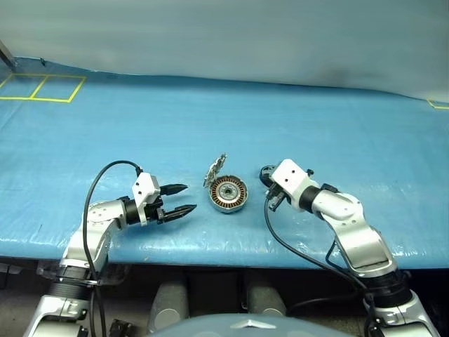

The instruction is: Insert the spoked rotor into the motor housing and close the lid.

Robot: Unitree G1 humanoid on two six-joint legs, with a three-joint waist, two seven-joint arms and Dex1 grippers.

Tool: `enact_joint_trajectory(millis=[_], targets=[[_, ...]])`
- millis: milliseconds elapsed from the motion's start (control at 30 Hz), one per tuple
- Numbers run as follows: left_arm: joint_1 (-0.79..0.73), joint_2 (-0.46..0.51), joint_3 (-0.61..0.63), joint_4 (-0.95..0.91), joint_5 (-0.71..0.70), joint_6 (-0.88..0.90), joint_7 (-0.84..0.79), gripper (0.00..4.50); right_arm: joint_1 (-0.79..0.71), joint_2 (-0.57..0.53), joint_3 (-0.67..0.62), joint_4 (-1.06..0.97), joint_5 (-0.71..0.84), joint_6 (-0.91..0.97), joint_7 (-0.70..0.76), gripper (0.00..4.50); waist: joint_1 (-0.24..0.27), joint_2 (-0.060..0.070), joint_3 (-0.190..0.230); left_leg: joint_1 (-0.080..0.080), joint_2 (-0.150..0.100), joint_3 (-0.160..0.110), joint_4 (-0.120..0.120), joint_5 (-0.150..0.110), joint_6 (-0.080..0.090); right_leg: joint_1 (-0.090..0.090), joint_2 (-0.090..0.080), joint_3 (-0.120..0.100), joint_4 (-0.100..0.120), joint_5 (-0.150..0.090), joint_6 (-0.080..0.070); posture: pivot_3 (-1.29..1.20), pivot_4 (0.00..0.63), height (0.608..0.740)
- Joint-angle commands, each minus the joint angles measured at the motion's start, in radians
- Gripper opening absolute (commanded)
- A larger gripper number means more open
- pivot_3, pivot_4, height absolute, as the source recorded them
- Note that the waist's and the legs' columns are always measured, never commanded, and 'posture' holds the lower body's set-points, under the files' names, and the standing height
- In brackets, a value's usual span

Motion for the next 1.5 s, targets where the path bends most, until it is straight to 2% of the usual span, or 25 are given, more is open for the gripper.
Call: enact_joint_trajectory(millis=[33, 233, 400, 600, 767, 867, 933, 1033, 1233, 1467, 1500], targets=[[-0.025, -0.004, -0.003, 0.011, -0.006, -0.023, -0.016, 3.28, 0.032, 0.002, -0.054, -0.080, 0.048, 0.015, -0.005, 0.04, -0.001, 0.000, 0.000, 0.000, 0.000, 0.000, 0.000, 0.000, 0.000, 0.000, 0.000, 0.000, 0.000, 0.000, 0.000, 0.00, 0.150, 0.740], [-0.038, -0.016, -0.010, 0.031, -0.002, -0.034, -0.020, 3.28, 0.048, -0.028, -0.014, -0.123, 0.111, -0.008, 0.066, 0.04, -0.002, 0.000, 0.000, 0.000, 0.000, 0.000, 0.000, 0.000, 0.000, 0.000, 0.000, 0.000, 0.000, 0.000, 0.000, 0.00, 0.150, 0.740], [-0.043, -0.020, -0.013, 0.036, -0.001, -0.037, -0.021, 3.28, 0.001, -0.055, 0.024, -0.119, 0.121, -0.033, 0.096, 0.04, -0.002, 0.000, 0.000, 0.000, 0.000, 0.000, 0.001, 0.000, 0.000, 0.000, 0.000, 0.000, 0.000, 0.000, 0.000, 0.00, 0.150, 0.740], [-0.036, -0.027, -0.012, 0.036, 0.004, -0.046, -0.016, 3.28, -0.150, -0.114, 0.168, -0.053, 0.079, -0.082, 0.197, 0.04, -0.002, 0.000, 0.000, 0.000, 0.000, 0.000, 0.001, 0.000, 0.000, 0.000, 0.000, 0.000, 0.000, 0.000, 0.000, 0.00, 0.150, 0.740], [-0.040, -0.034, -0.013, 0.040, 0.007, -0.047, -0.005, 3.28, -0.306, -0.216, 0.295, -0.022, 0.045, -0.139, 0.390, 0.04, 0.000, 0.000, 0.000, 0.000, 0.000, 0.000, 0.000, 0.000, 0.000, 0.000, 0.000, 0.000, 0.000, 0.000, 0.000, 0.00, 0.150, 0.740], [-0.042, -0.034, -0.012, 0.037, 0.005, -0.046, 0.001, 3.28, -0.411, -0.242, 0.361, 0.025, 0.000, -0.187, 0.469, 0.61, -0.001, 0.000, 0.000, 0.000, 0.000, 0.000, 0.001, 0.000, 0.000, 0.000, 0.000, 0.000, 0.000, 0.000, 0.000, 0.00, 0.150, 0.740], [-0.033, -0.034, -0.011, 0.032, 0.005, -0.048, 0.007, 3.28, -0.471, -0.246, 0.404, 0.067, -0.054, -0.230, 0.496, 1.21, -0.001, 0.000, 0.000, 0.000, 0.000, 0.000, 0.001, 0.000, 0.000, 0.000, 0.000, 0.000, 0.000, 0.000, 0.000, 0.00, 0.150, 0.740], [-0.016, -0.035, -0.006, 0.026, 0.005, -0.052, 0.018, 3.28, -0.548, -0.259, 0.469, 0.125, -0.110, -0.296, 0.586, 1.21, -0.002, 0.001, 0.000, 0.000, 0.000, 0.000, 0.001, 0.000, 0.000, 0.000, 0.000, 0.000, 0.000, 0.000, 0.000, 0.00, 0.150, 0.740], [0.005, -0.029, 0.001, 0.010, 0.001, -0.054, 0.035, 3.28, -0.639, -0.217, 0.537, 0.234, -0.171, -0.385, 0.685, 1.21, -0.001, 0.001, 0.001, -0.001, 0.000, 0.000, 0.000, 0.000, 0.000, -0.001, 0.000, 0.000, 0.000, 0.002, -0.003, 0.00, 0.150, 0.740], [0.028, -0.029, 0.009, -0.011, -0.004, -0.051, 0.053, 3.28, -0.687, -0.172, 0.551, 0.291, -0.206, -0.419, 0.752, 1.21, -0.001, 0.001, 0.001, 0.000, 0.000, 0.000, 0.000, 0.000, 0.000, -0.001, 0.000, 0.000, 0.000, 0.002, -0.004, 0.00, 0.150, 0.740], [0.031, -0.028, 0.010, -0.015, -0.005, -0.050, 0.055, 3.28, -0.691, -0.168, 0.549, 0.294, -0.208, -0.422, 0.756, 1.56, -0.001, 0.001, 0.001, 0.000, 0.000, 0.000, 0.000, 0.000, 0.000, -0.001, 0.000, 0.000, 0.000, 0.003, -0.004, 0.00, 0.150, 0.740]])
